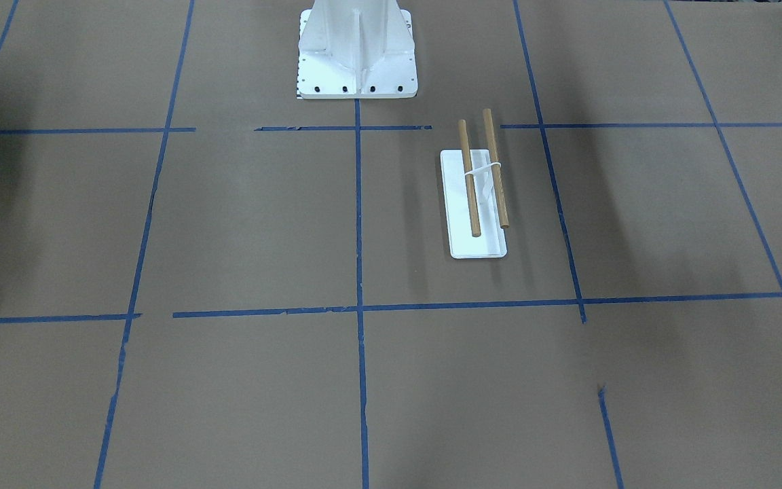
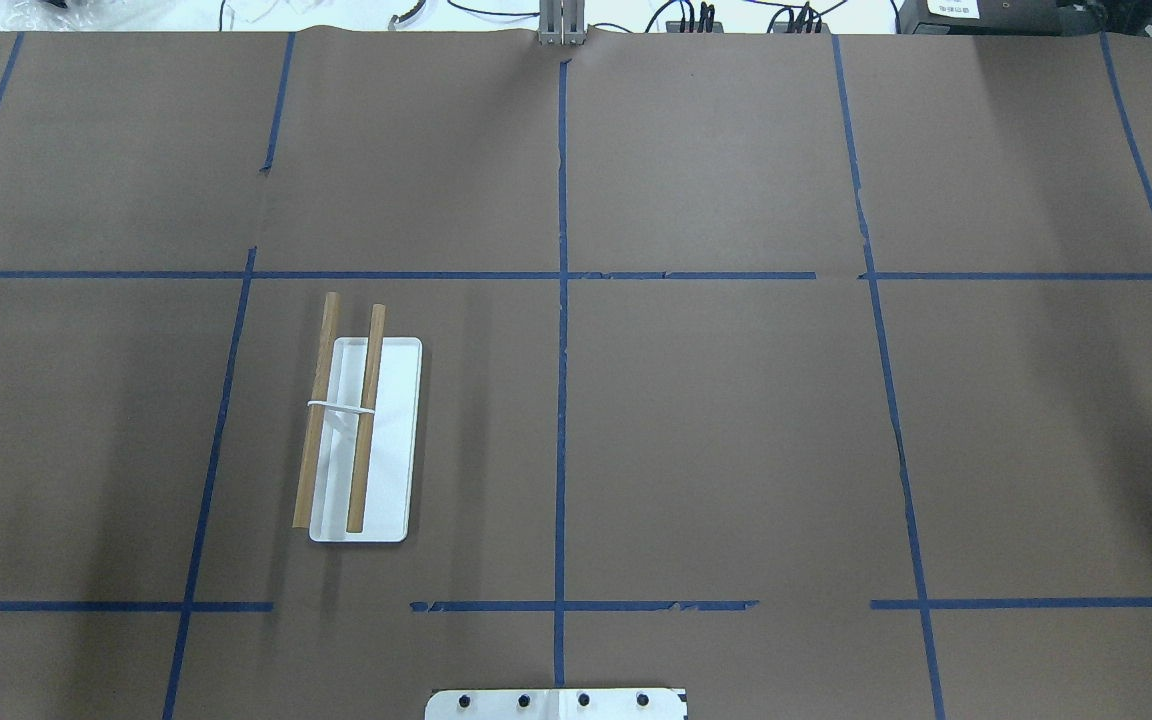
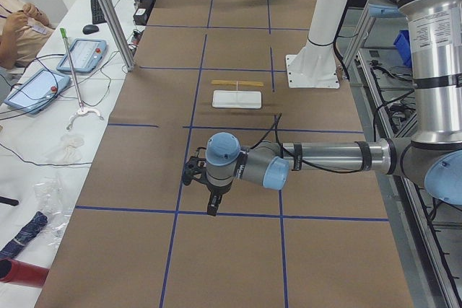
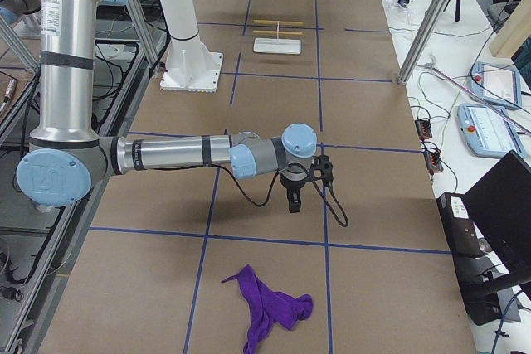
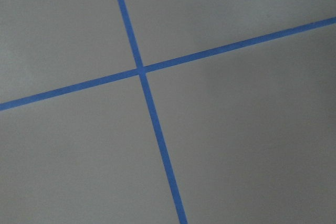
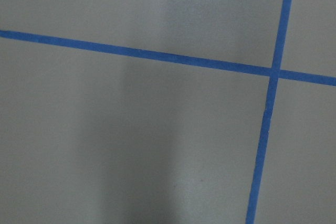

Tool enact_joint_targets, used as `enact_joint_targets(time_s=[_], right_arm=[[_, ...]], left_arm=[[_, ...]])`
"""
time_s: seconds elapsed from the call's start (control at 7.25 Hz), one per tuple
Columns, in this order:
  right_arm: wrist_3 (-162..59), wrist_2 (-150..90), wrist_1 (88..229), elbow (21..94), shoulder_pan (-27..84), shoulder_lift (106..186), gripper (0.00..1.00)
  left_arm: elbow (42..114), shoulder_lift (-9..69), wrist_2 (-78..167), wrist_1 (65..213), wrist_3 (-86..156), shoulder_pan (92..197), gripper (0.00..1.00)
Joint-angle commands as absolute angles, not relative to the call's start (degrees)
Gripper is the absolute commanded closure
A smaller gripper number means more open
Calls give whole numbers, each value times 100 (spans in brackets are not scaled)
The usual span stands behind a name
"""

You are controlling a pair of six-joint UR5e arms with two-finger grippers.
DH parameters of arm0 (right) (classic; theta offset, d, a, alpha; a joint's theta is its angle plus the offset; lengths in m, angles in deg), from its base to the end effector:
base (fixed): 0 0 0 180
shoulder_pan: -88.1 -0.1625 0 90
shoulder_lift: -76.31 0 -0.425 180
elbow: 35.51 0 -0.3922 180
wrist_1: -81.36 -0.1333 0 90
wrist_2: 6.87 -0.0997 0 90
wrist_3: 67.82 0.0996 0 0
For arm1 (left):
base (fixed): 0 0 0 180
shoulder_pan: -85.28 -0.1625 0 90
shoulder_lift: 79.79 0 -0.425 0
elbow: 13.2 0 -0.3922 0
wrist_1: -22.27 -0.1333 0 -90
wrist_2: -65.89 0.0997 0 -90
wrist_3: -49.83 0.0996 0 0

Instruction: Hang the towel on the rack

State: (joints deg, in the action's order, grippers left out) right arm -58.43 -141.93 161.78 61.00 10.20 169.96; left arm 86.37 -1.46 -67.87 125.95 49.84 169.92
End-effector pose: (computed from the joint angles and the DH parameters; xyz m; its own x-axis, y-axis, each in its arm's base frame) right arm -0.0386 -0.4797 0.6143 0.6833 -0.1374 0.7171 0.0945 0.9905 0.0998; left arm -0.0251 -0.4223 0.6435 0.7061 0.2059 -0.6775 -0.0916 0.9753 0.2009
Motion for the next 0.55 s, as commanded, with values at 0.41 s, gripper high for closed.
enact_joint_targets(time_s=[0.41], right_arm=[[-5640,-13803,15411,6057,1014,17823,0]], left_arm=[[8955,-149,-6797,11825,5642,17097,0]])
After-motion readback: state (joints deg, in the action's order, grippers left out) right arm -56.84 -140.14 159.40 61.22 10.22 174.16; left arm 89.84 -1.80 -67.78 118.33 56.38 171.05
